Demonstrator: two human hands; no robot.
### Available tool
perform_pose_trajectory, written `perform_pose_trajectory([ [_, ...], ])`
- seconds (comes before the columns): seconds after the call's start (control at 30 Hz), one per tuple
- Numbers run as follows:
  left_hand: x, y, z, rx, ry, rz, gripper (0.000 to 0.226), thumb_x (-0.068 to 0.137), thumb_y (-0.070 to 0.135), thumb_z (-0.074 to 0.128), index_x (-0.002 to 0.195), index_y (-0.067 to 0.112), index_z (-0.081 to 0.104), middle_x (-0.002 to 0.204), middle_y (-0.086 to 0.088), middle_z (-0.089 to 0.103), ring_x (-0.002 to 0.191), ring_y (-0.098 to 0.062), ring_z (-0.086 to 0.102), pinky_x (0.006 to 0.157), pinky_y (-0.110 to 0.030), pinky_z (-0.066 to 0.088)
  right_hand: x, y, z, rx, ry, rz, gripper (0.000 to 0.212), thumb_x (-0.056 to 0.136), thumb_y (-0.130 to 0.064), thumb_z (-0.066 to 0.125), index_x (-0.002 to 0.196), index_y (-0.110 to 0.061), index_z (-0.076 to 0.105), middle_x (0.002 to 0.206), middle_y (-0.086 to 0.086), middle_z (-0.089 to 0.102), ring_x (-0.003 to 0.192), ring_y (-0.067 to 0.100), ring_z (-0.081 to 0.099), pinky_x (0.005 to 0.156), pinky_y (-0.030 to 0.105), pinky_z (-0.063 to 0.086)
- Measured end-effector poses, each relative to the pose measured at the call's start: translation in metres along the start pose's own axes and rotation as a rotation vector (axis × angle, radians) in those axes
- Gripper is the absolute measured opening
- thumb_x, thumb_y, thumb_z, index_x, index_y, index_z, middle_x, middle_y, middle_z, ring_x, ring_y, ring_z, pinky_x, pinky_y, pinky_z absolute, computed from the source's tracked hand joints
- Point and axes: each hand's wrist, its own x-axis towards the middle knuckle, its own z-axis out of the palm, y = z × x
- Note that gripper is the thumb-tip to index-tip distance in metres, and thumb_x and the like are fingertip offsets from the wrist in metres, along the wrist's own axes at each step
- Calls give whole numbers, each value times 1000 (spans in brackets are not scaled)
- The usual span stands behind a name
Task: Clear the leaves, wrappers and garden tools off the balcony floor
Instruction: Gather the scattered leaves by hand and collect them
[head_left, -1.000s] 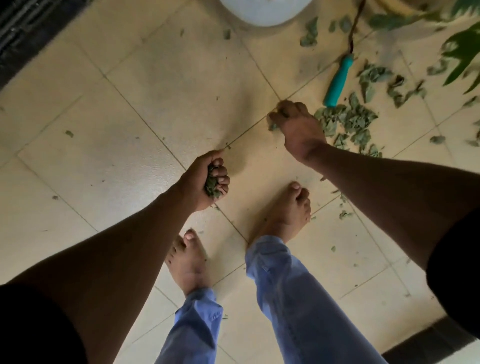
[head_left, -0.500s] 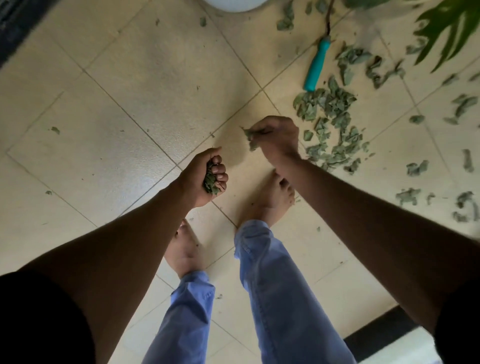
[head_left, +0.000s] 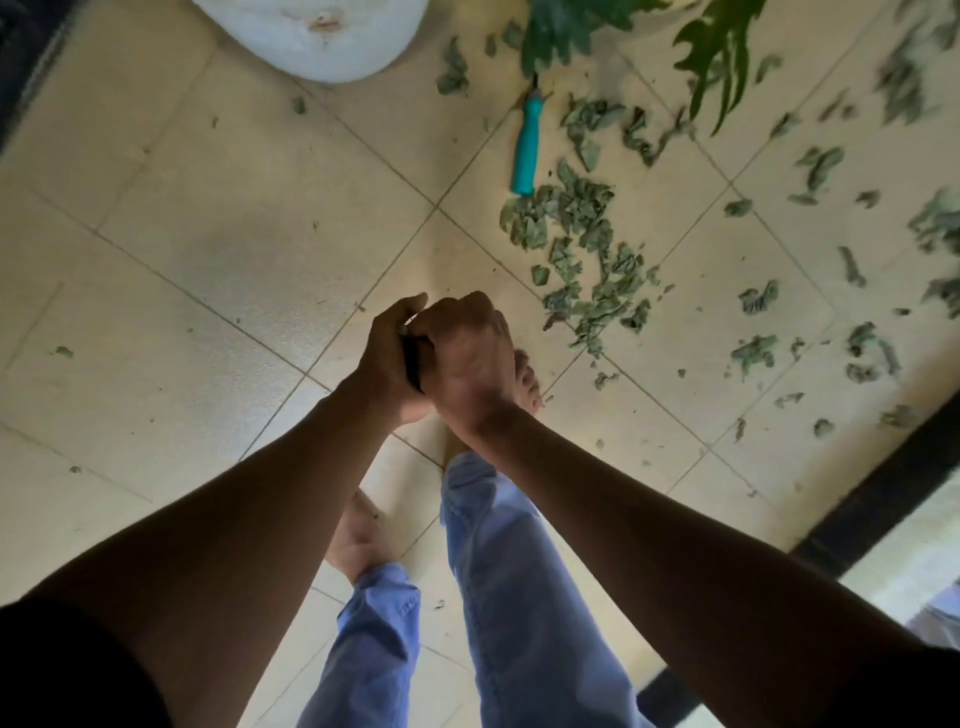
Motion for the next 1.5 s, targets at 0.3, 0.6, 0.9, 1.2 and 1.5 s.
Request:
perform_pose_trajectory([
  [0.3,29,-11,43,254,201,19,61,104,27,41,50,15,66,54,-2,62,48,-15,63,47,-17,48,-6,51,-10,356,158,68,35,88,-3,49,113,-14,72,99,5,75,85,21,68,74,32,55],
  [0.6,54,-1,34,267,205,-77,40,104,29,47,67,24,34,48,6,36,34,-4,33,33,-12,21,31,169,29,-334,-91,87,75,80,9,62,148,-20,48,163,17,24,148,39,27,111,51,45],
  [0.9,53,4,1,362,261,-118,41,103,30,49,64,25,37,50,7,37,37,-4,34,33,-13,23,47,188,30,-465,-146,14,54,87,2,64,136,-12,49,148,24,37,123,40,46,78,48,58],
  [1.2,55,-4,-3,402,277,-108,41,103,30,49,64,25,37,52,7,35,40,-4,33,36,-12,21,48,187,45,-50,13,256,31,84,9,56,108,-5,71,111,12,65,102,31,63,77,33,52],
  [1.5,58,-17,15,415,238,-65,44,101,30,47,59,21,56,52,6,47,40,-5,44,36,-13,29,13,90,21,748,229,406,22,73,-5,81,79,-27,79,76,-16,72,75,-1,69,73,22,56],
])
